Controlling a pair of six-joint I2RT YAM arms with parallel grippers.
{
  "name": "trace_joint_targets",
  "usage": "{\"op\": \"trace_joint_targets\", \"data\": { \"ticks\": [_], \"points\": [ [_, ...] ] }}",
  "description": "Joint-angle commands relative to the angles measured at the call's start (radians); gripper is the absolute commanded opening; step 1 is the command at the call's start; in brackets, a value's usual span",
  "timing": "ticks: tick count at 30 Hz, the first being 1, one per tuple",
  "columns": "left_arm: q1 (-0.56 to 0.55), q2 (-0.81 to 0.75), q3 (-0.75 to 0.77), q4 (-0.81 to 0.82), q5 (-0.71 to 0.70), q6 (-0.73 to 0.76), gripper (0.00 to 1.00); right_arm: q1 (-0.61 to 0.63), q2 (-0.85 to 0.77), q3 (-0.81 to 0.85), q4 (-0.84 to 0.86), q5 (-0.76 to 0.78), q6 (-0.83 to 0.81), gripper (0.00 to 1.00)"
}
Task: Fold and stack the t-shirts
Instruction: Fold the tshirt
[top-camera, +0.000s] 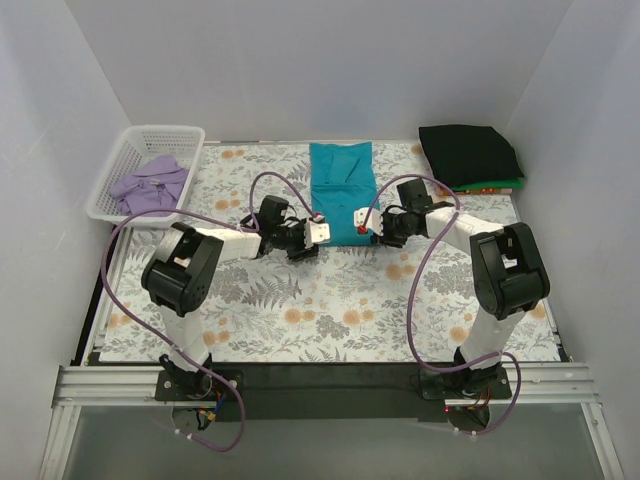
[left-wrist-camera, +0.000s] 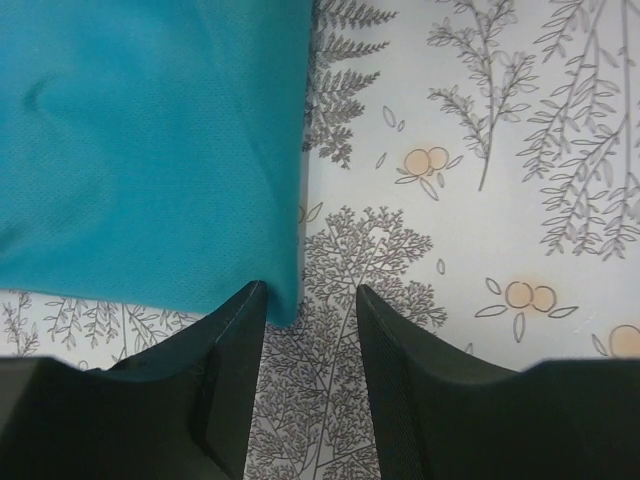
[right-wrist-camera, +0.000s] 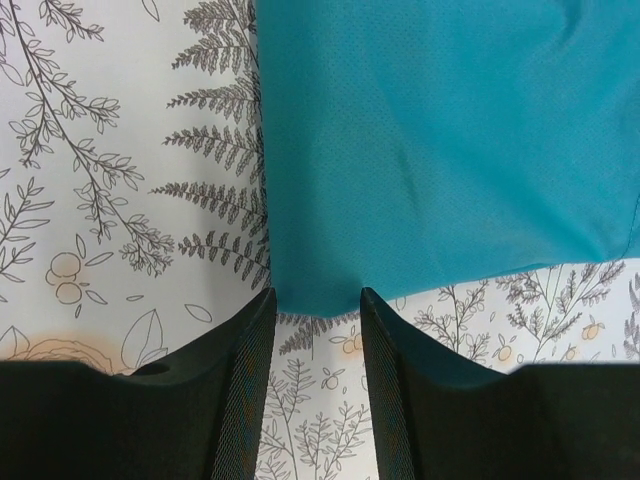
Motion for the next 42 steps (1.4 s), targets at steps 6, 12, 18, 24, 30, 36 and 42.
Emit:
{"op": "trace_joint_targets", "data": {
  "ticks": [6, 12, 18, 24, 30, 36, 42],
  "points": [
    [-0.013, 0.037, 0.038, 0.058, -0.060, 0.036, 0.40, 0.027, 0.041, -0.052, 0.093, 0.051, -0.042, 0.45],
    [-0.012, 0.058, 0.047, 0.042, -0.084, 0.059, 0.37, 0.033, 0.054, -0.061, 0.097, 0.065, -0.060, 0.36],
    [-0.012, 0.076, 0.082, 0.027, -0.104, 0.033, 0.14, 0.036, 0.071, -0.041, 0.094, 0.088, -0.054, 0.01],
    [-0.012, -0.052, 0.073, -0.089, -0.066, 0.013, 0.00, 0.035, -0.027, -0.001, -0.022, 0.074, -0.020, 0.01],
    [-0.019, -0.257, 0.038, -0.267, 0.035, -0.057, 0.00, 0.049, -0.195, 0.036, -0.218, 0.010, 0.066, 0.01],
    [-0.030, -0.502, -0.008, -0.482, 0.205, -0.110, 0.00, 0.086, -0.414, -0.009, -0.396, -0.035, 0.145, 0.01],
    [-0.033, -0.647, 0.041, -0.767, 0.328, -0.199, 0.00, 0.139, -0.598, 0.034, -0.563, -0.085, 0.254, 0.01]
  ]
}}
